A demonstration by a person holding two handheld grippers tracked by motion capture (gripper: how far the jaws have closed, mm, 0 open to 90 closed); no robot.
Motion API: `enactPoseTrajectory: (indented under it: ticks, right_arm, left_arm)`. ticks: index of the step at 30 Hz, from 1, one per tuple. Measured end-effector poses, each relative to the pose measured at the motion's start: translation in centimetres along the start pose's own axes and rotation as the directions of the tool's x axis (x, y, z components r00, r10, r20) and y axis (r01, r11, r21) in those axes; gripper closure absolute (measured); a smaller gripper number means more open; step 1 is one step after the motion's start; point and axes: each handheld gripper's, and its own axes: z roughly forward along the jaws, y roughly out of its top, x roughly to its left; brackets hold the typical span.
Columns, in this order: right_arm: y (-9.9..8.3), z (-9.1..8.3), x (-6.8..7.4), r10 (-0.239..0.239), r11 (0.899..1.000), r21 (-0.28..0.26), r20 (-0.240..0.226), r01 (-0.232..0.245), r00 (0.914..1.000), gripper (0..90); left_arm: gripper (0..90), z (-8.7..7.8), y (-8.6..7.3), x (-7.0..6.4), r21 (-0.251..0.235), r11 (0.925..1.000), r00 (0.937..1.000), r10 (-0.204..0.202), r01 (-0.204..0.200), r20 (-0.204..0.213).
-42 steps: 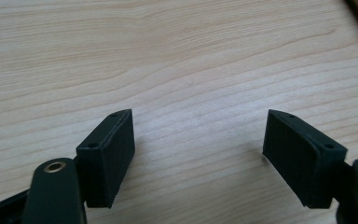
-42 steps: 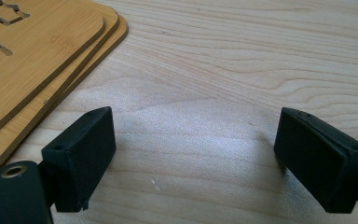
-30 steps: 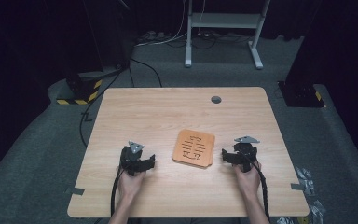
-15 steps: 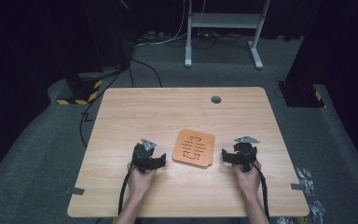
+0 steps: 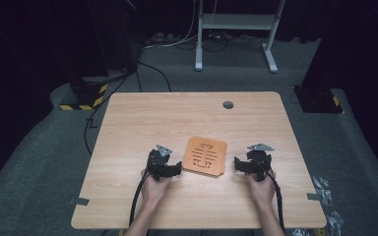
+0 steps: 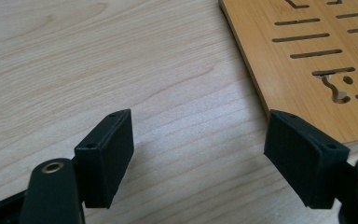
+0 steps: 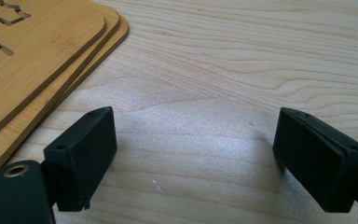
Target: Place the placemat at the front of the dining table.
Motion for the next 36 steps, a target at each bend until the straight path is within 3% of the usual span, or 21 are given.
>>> enactPoseTrajectory:
  ticks: [36]
  right_arm:
    - [0.0,0.0,0.0,0.001,1.000,0.001,-0.001,-0.001,1.0000,13.1]
  left_arm:
    - [24.9,0.8,1.3,-2.2,-0.018,0.9989,0.9982,0.044,-0.043,0.042]
